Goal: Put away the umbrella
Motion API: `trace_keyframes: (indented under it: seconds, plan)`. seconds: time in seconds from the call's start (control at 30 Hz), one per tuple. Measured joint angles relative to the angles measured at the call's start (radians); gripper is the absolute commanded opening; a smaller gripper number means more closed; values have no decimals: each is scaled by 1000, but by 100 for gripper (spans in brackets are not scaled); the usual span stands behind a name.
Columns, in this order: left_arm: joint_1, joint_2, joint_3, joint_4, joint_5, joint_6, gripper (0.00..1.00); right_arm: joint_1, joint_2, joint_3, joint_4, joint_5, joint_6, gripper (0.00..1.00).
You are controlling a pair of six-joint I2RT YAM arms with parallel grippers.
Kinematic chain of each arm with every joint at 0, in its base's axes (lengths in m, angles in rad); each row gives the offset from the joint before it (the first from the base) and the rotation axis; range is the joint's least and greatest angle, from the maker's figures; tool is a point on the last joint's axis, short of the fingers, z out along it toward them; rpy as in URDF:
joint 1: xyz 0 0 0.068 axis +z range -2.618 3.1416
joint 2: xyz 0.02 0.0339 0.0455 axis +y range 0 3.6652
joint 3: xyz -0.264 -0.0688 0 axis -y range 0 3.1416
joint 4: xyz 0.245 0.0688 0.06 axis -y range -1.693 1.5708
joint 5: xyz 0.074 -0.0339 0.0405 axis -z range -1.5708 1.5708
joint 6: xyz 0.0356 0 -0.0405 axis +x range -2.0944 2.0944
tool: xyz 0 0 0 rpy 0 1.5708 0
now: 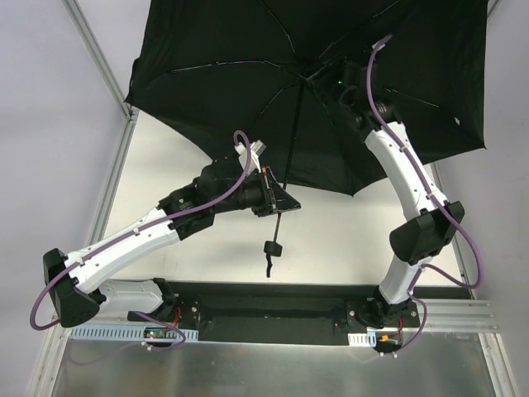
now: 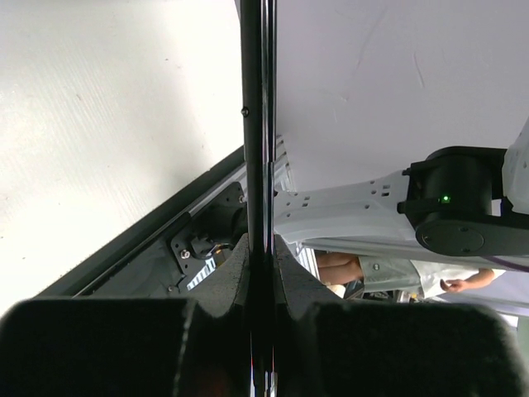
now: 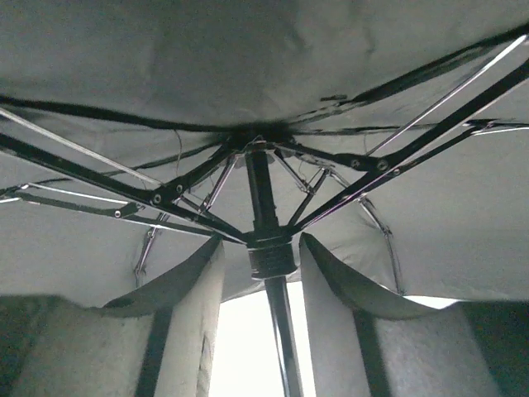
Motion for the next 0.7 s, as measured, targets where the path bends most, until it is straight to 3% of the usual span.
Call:
trace_keyframes:
  seconds: [0.07, 0.23, 0.4, 0.7]
  plan:
    - [0, 0, 0, -11, -6, 0, 0, 0, 6, 2, -2, 0, -7, 47]
    - [-1, 0, 1, -19, -13, 0, 0, -9, 5, -13, 19, -14, -45, 45]
    - [-1, 0, 1, -27, -19, 0, 0, -20, -11, -74, 80, -66, -61, 53]
    - [-1, 0, 5, -31, -19, -1, 0, -22, -27, -153, 143, -120, -61, 53]
